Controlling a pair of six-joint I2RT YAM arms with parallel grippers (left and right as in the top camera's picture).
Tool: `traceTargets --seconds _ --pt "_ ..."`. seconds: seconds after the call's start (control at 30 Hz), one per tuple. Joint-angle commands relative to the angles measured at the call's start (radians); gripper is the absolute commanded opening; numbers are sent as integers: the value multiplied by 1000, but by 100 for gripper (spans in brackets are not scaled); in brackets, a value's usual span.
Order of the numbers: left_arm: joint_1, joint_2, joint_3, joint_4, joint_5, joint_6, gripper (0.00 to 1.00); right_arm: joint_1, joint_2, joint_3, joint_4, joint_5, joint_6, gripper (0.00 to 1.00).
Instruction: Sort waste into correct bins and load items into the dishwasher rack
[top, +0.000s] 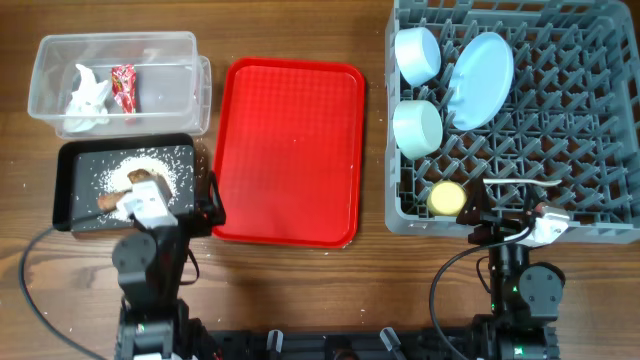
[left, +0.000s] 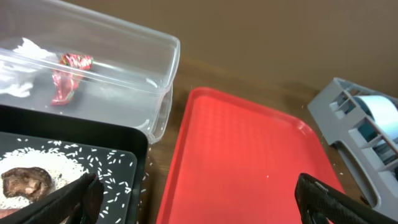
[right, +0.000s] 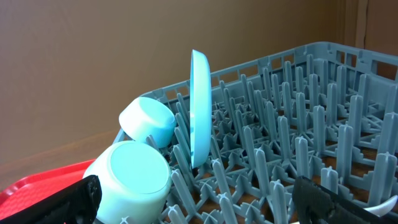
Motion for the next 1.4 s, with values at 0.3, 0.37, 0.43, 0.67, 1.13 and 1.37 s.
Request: traceTargets --seconds 0.3,0.37,0.43,0.67,1.13,1.37 --pt "-2 -333 -155 -64 1 21 100 -5 -8 0 2 -13 7 100" --pt "-5 -372 -155 -77 5 20 100 -5 -8 0 2 -13 7 100" --pt "-13 -407 -155 -76 4 20 100 -5 -8 0 2 -13 7 100" --pt "-12 -412 -155 -74 4 21 100 -5 -8 0 2 -13 8 100" --pt "-12 -412 -155 -74 4 21 100 -5 -8 0 2 -13 7 100" --pt "-12 -412 -155 -74 4 21 100 -5 -8 0 2 -13 7 100"
